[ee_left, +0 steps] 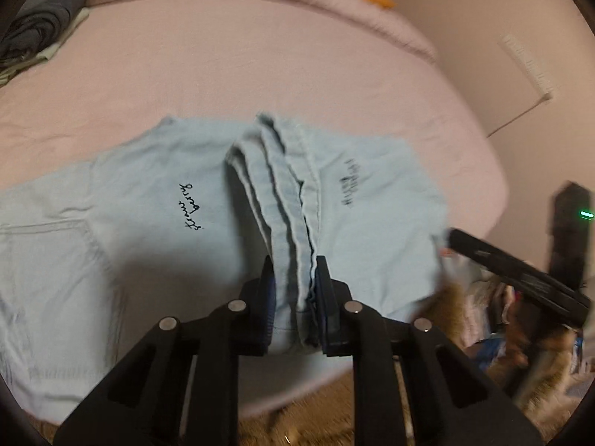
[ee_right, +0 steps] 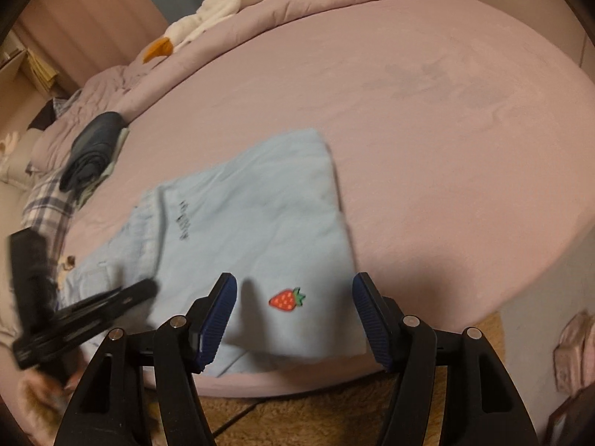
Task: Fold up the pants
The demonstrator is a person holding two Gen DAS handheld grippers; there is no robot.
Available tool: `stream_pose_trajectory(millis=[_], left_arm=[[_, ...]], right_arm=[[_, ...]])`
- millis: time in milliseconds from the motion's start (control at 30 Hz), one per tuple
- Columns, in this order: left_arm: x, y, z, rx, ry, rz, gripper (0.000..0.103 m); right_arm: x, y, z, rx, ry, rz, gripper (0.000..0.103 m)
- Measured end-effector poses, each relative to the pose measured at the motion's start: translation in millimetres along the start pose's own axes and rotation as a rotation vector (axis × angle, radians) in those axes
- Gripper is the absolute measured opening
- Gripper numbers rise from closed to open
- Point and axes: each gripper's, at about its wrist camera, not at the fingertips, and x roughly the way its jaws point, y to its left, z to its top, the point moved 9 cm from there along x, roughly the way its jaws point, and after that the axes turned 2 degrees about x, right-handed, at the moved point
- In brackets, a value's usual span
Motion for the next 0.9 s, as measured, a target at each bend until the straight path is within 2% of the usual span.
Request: stream_pose_trajectory(millis=[100,233,300,467,533,600,633,733,767,800,867,900], left_arm=[[-7.2,4.5,-7.9,0.001,0.009,0.012,0.018],[19.3,30.0,-25.0,-0.019,0.083,0.126,0.018],[26.4,34.8,-28.5,-0.039,0.09,0.117,0.021],[15.8,41.0,-28.4,-0.043,0.084,0.119,0.022],[13.5,37.7,-22.7,-0.037,0.063,0.116,0.027],[11.9,35.2,-19.4,-0.035,0.053,0.12,0.047],[14.1,37.0,-19.4,-0.04,0.058,0.127,0.048],[25.0,38.4,-25.6,-0.056,0.07,0.119,0.045],[24.5,39.1,-26.6,-0.045,0.055,0.133,0.041],[21.8,41.1,-28.4,-0.037,0.05,0.147,0.032],[20.6,42.2,-29.4,-0.049,0.051,0.134,0.025],[19.1,43.4,-29.3,-0.067,0.055,0.12,0.019]], right_arm=[[-0.9,3.0,-0.8,-0.023,-0.005,-0.002,0.065],[13.7,3.5,-2.0,-0.025,0.023,-0.017,0.065],[17.6,0.3,-4.4,-0.03,0.037,-0.032,0.065],[22.2,-8.2,-10.7,-0.028,0.068,-0.061,0.065],[18.7,-11.6,-11.2,-0.021,0.065,-0.069,0.065],[15.7,-12.6,-12.5,-0.03,0.062,-0.075,0.067],[15.2,-13.8,-14.1,-0.034,0.064,-0.078,0.072],[19.4,-17.5,-22.1,-0.028,0.088,-0.058,0.074],[22.4,-20.2,-25.1,-0.014,0.101,-0.046,0.074],[24.3,-21.9,-26.8,-0.002,0.107,-0.038,0.074],[24.5,-23.7,-28.2,0.004,0.101,-0.022,0.074],[23.5,-21.8,-27.6,-0.003,0.094,-0.016,0.064]])
